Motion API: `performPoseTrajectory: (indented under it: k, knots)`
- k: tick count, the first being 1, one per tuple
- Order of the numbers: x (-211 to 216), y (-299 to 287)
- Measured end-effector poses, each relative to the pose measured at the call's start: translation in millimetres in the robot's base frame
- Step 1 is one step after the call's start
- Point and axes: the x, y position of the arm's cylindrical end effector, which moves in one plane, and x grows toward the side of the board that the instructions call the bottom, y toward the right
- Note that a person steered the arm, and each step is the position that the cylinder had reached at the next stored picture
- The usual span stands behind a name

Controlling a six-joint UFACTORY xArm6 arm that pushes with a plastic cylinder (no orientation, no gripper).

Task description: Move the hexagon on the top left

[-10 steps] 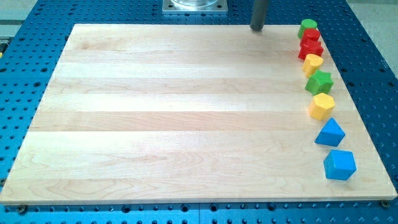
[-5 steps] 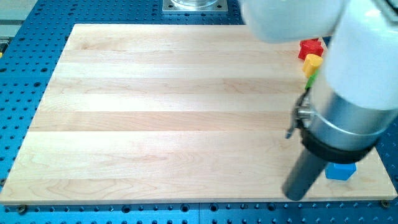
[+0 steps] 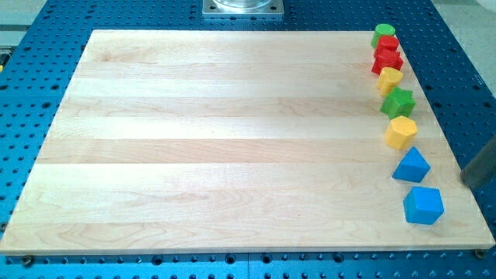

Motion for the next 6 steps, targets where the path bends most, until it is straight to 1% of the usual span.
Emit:
performPoseTrajectory:
  k: [1,2,3,4,5,6]
  knots:
    - [-16.0,-20.9]
    - [-23.4,-26.4]
    - [-52.0,-71.1]
    - [-58.6,-106.4]
    - [-88.0,-116.4]
    - [-111.5,-173.9]
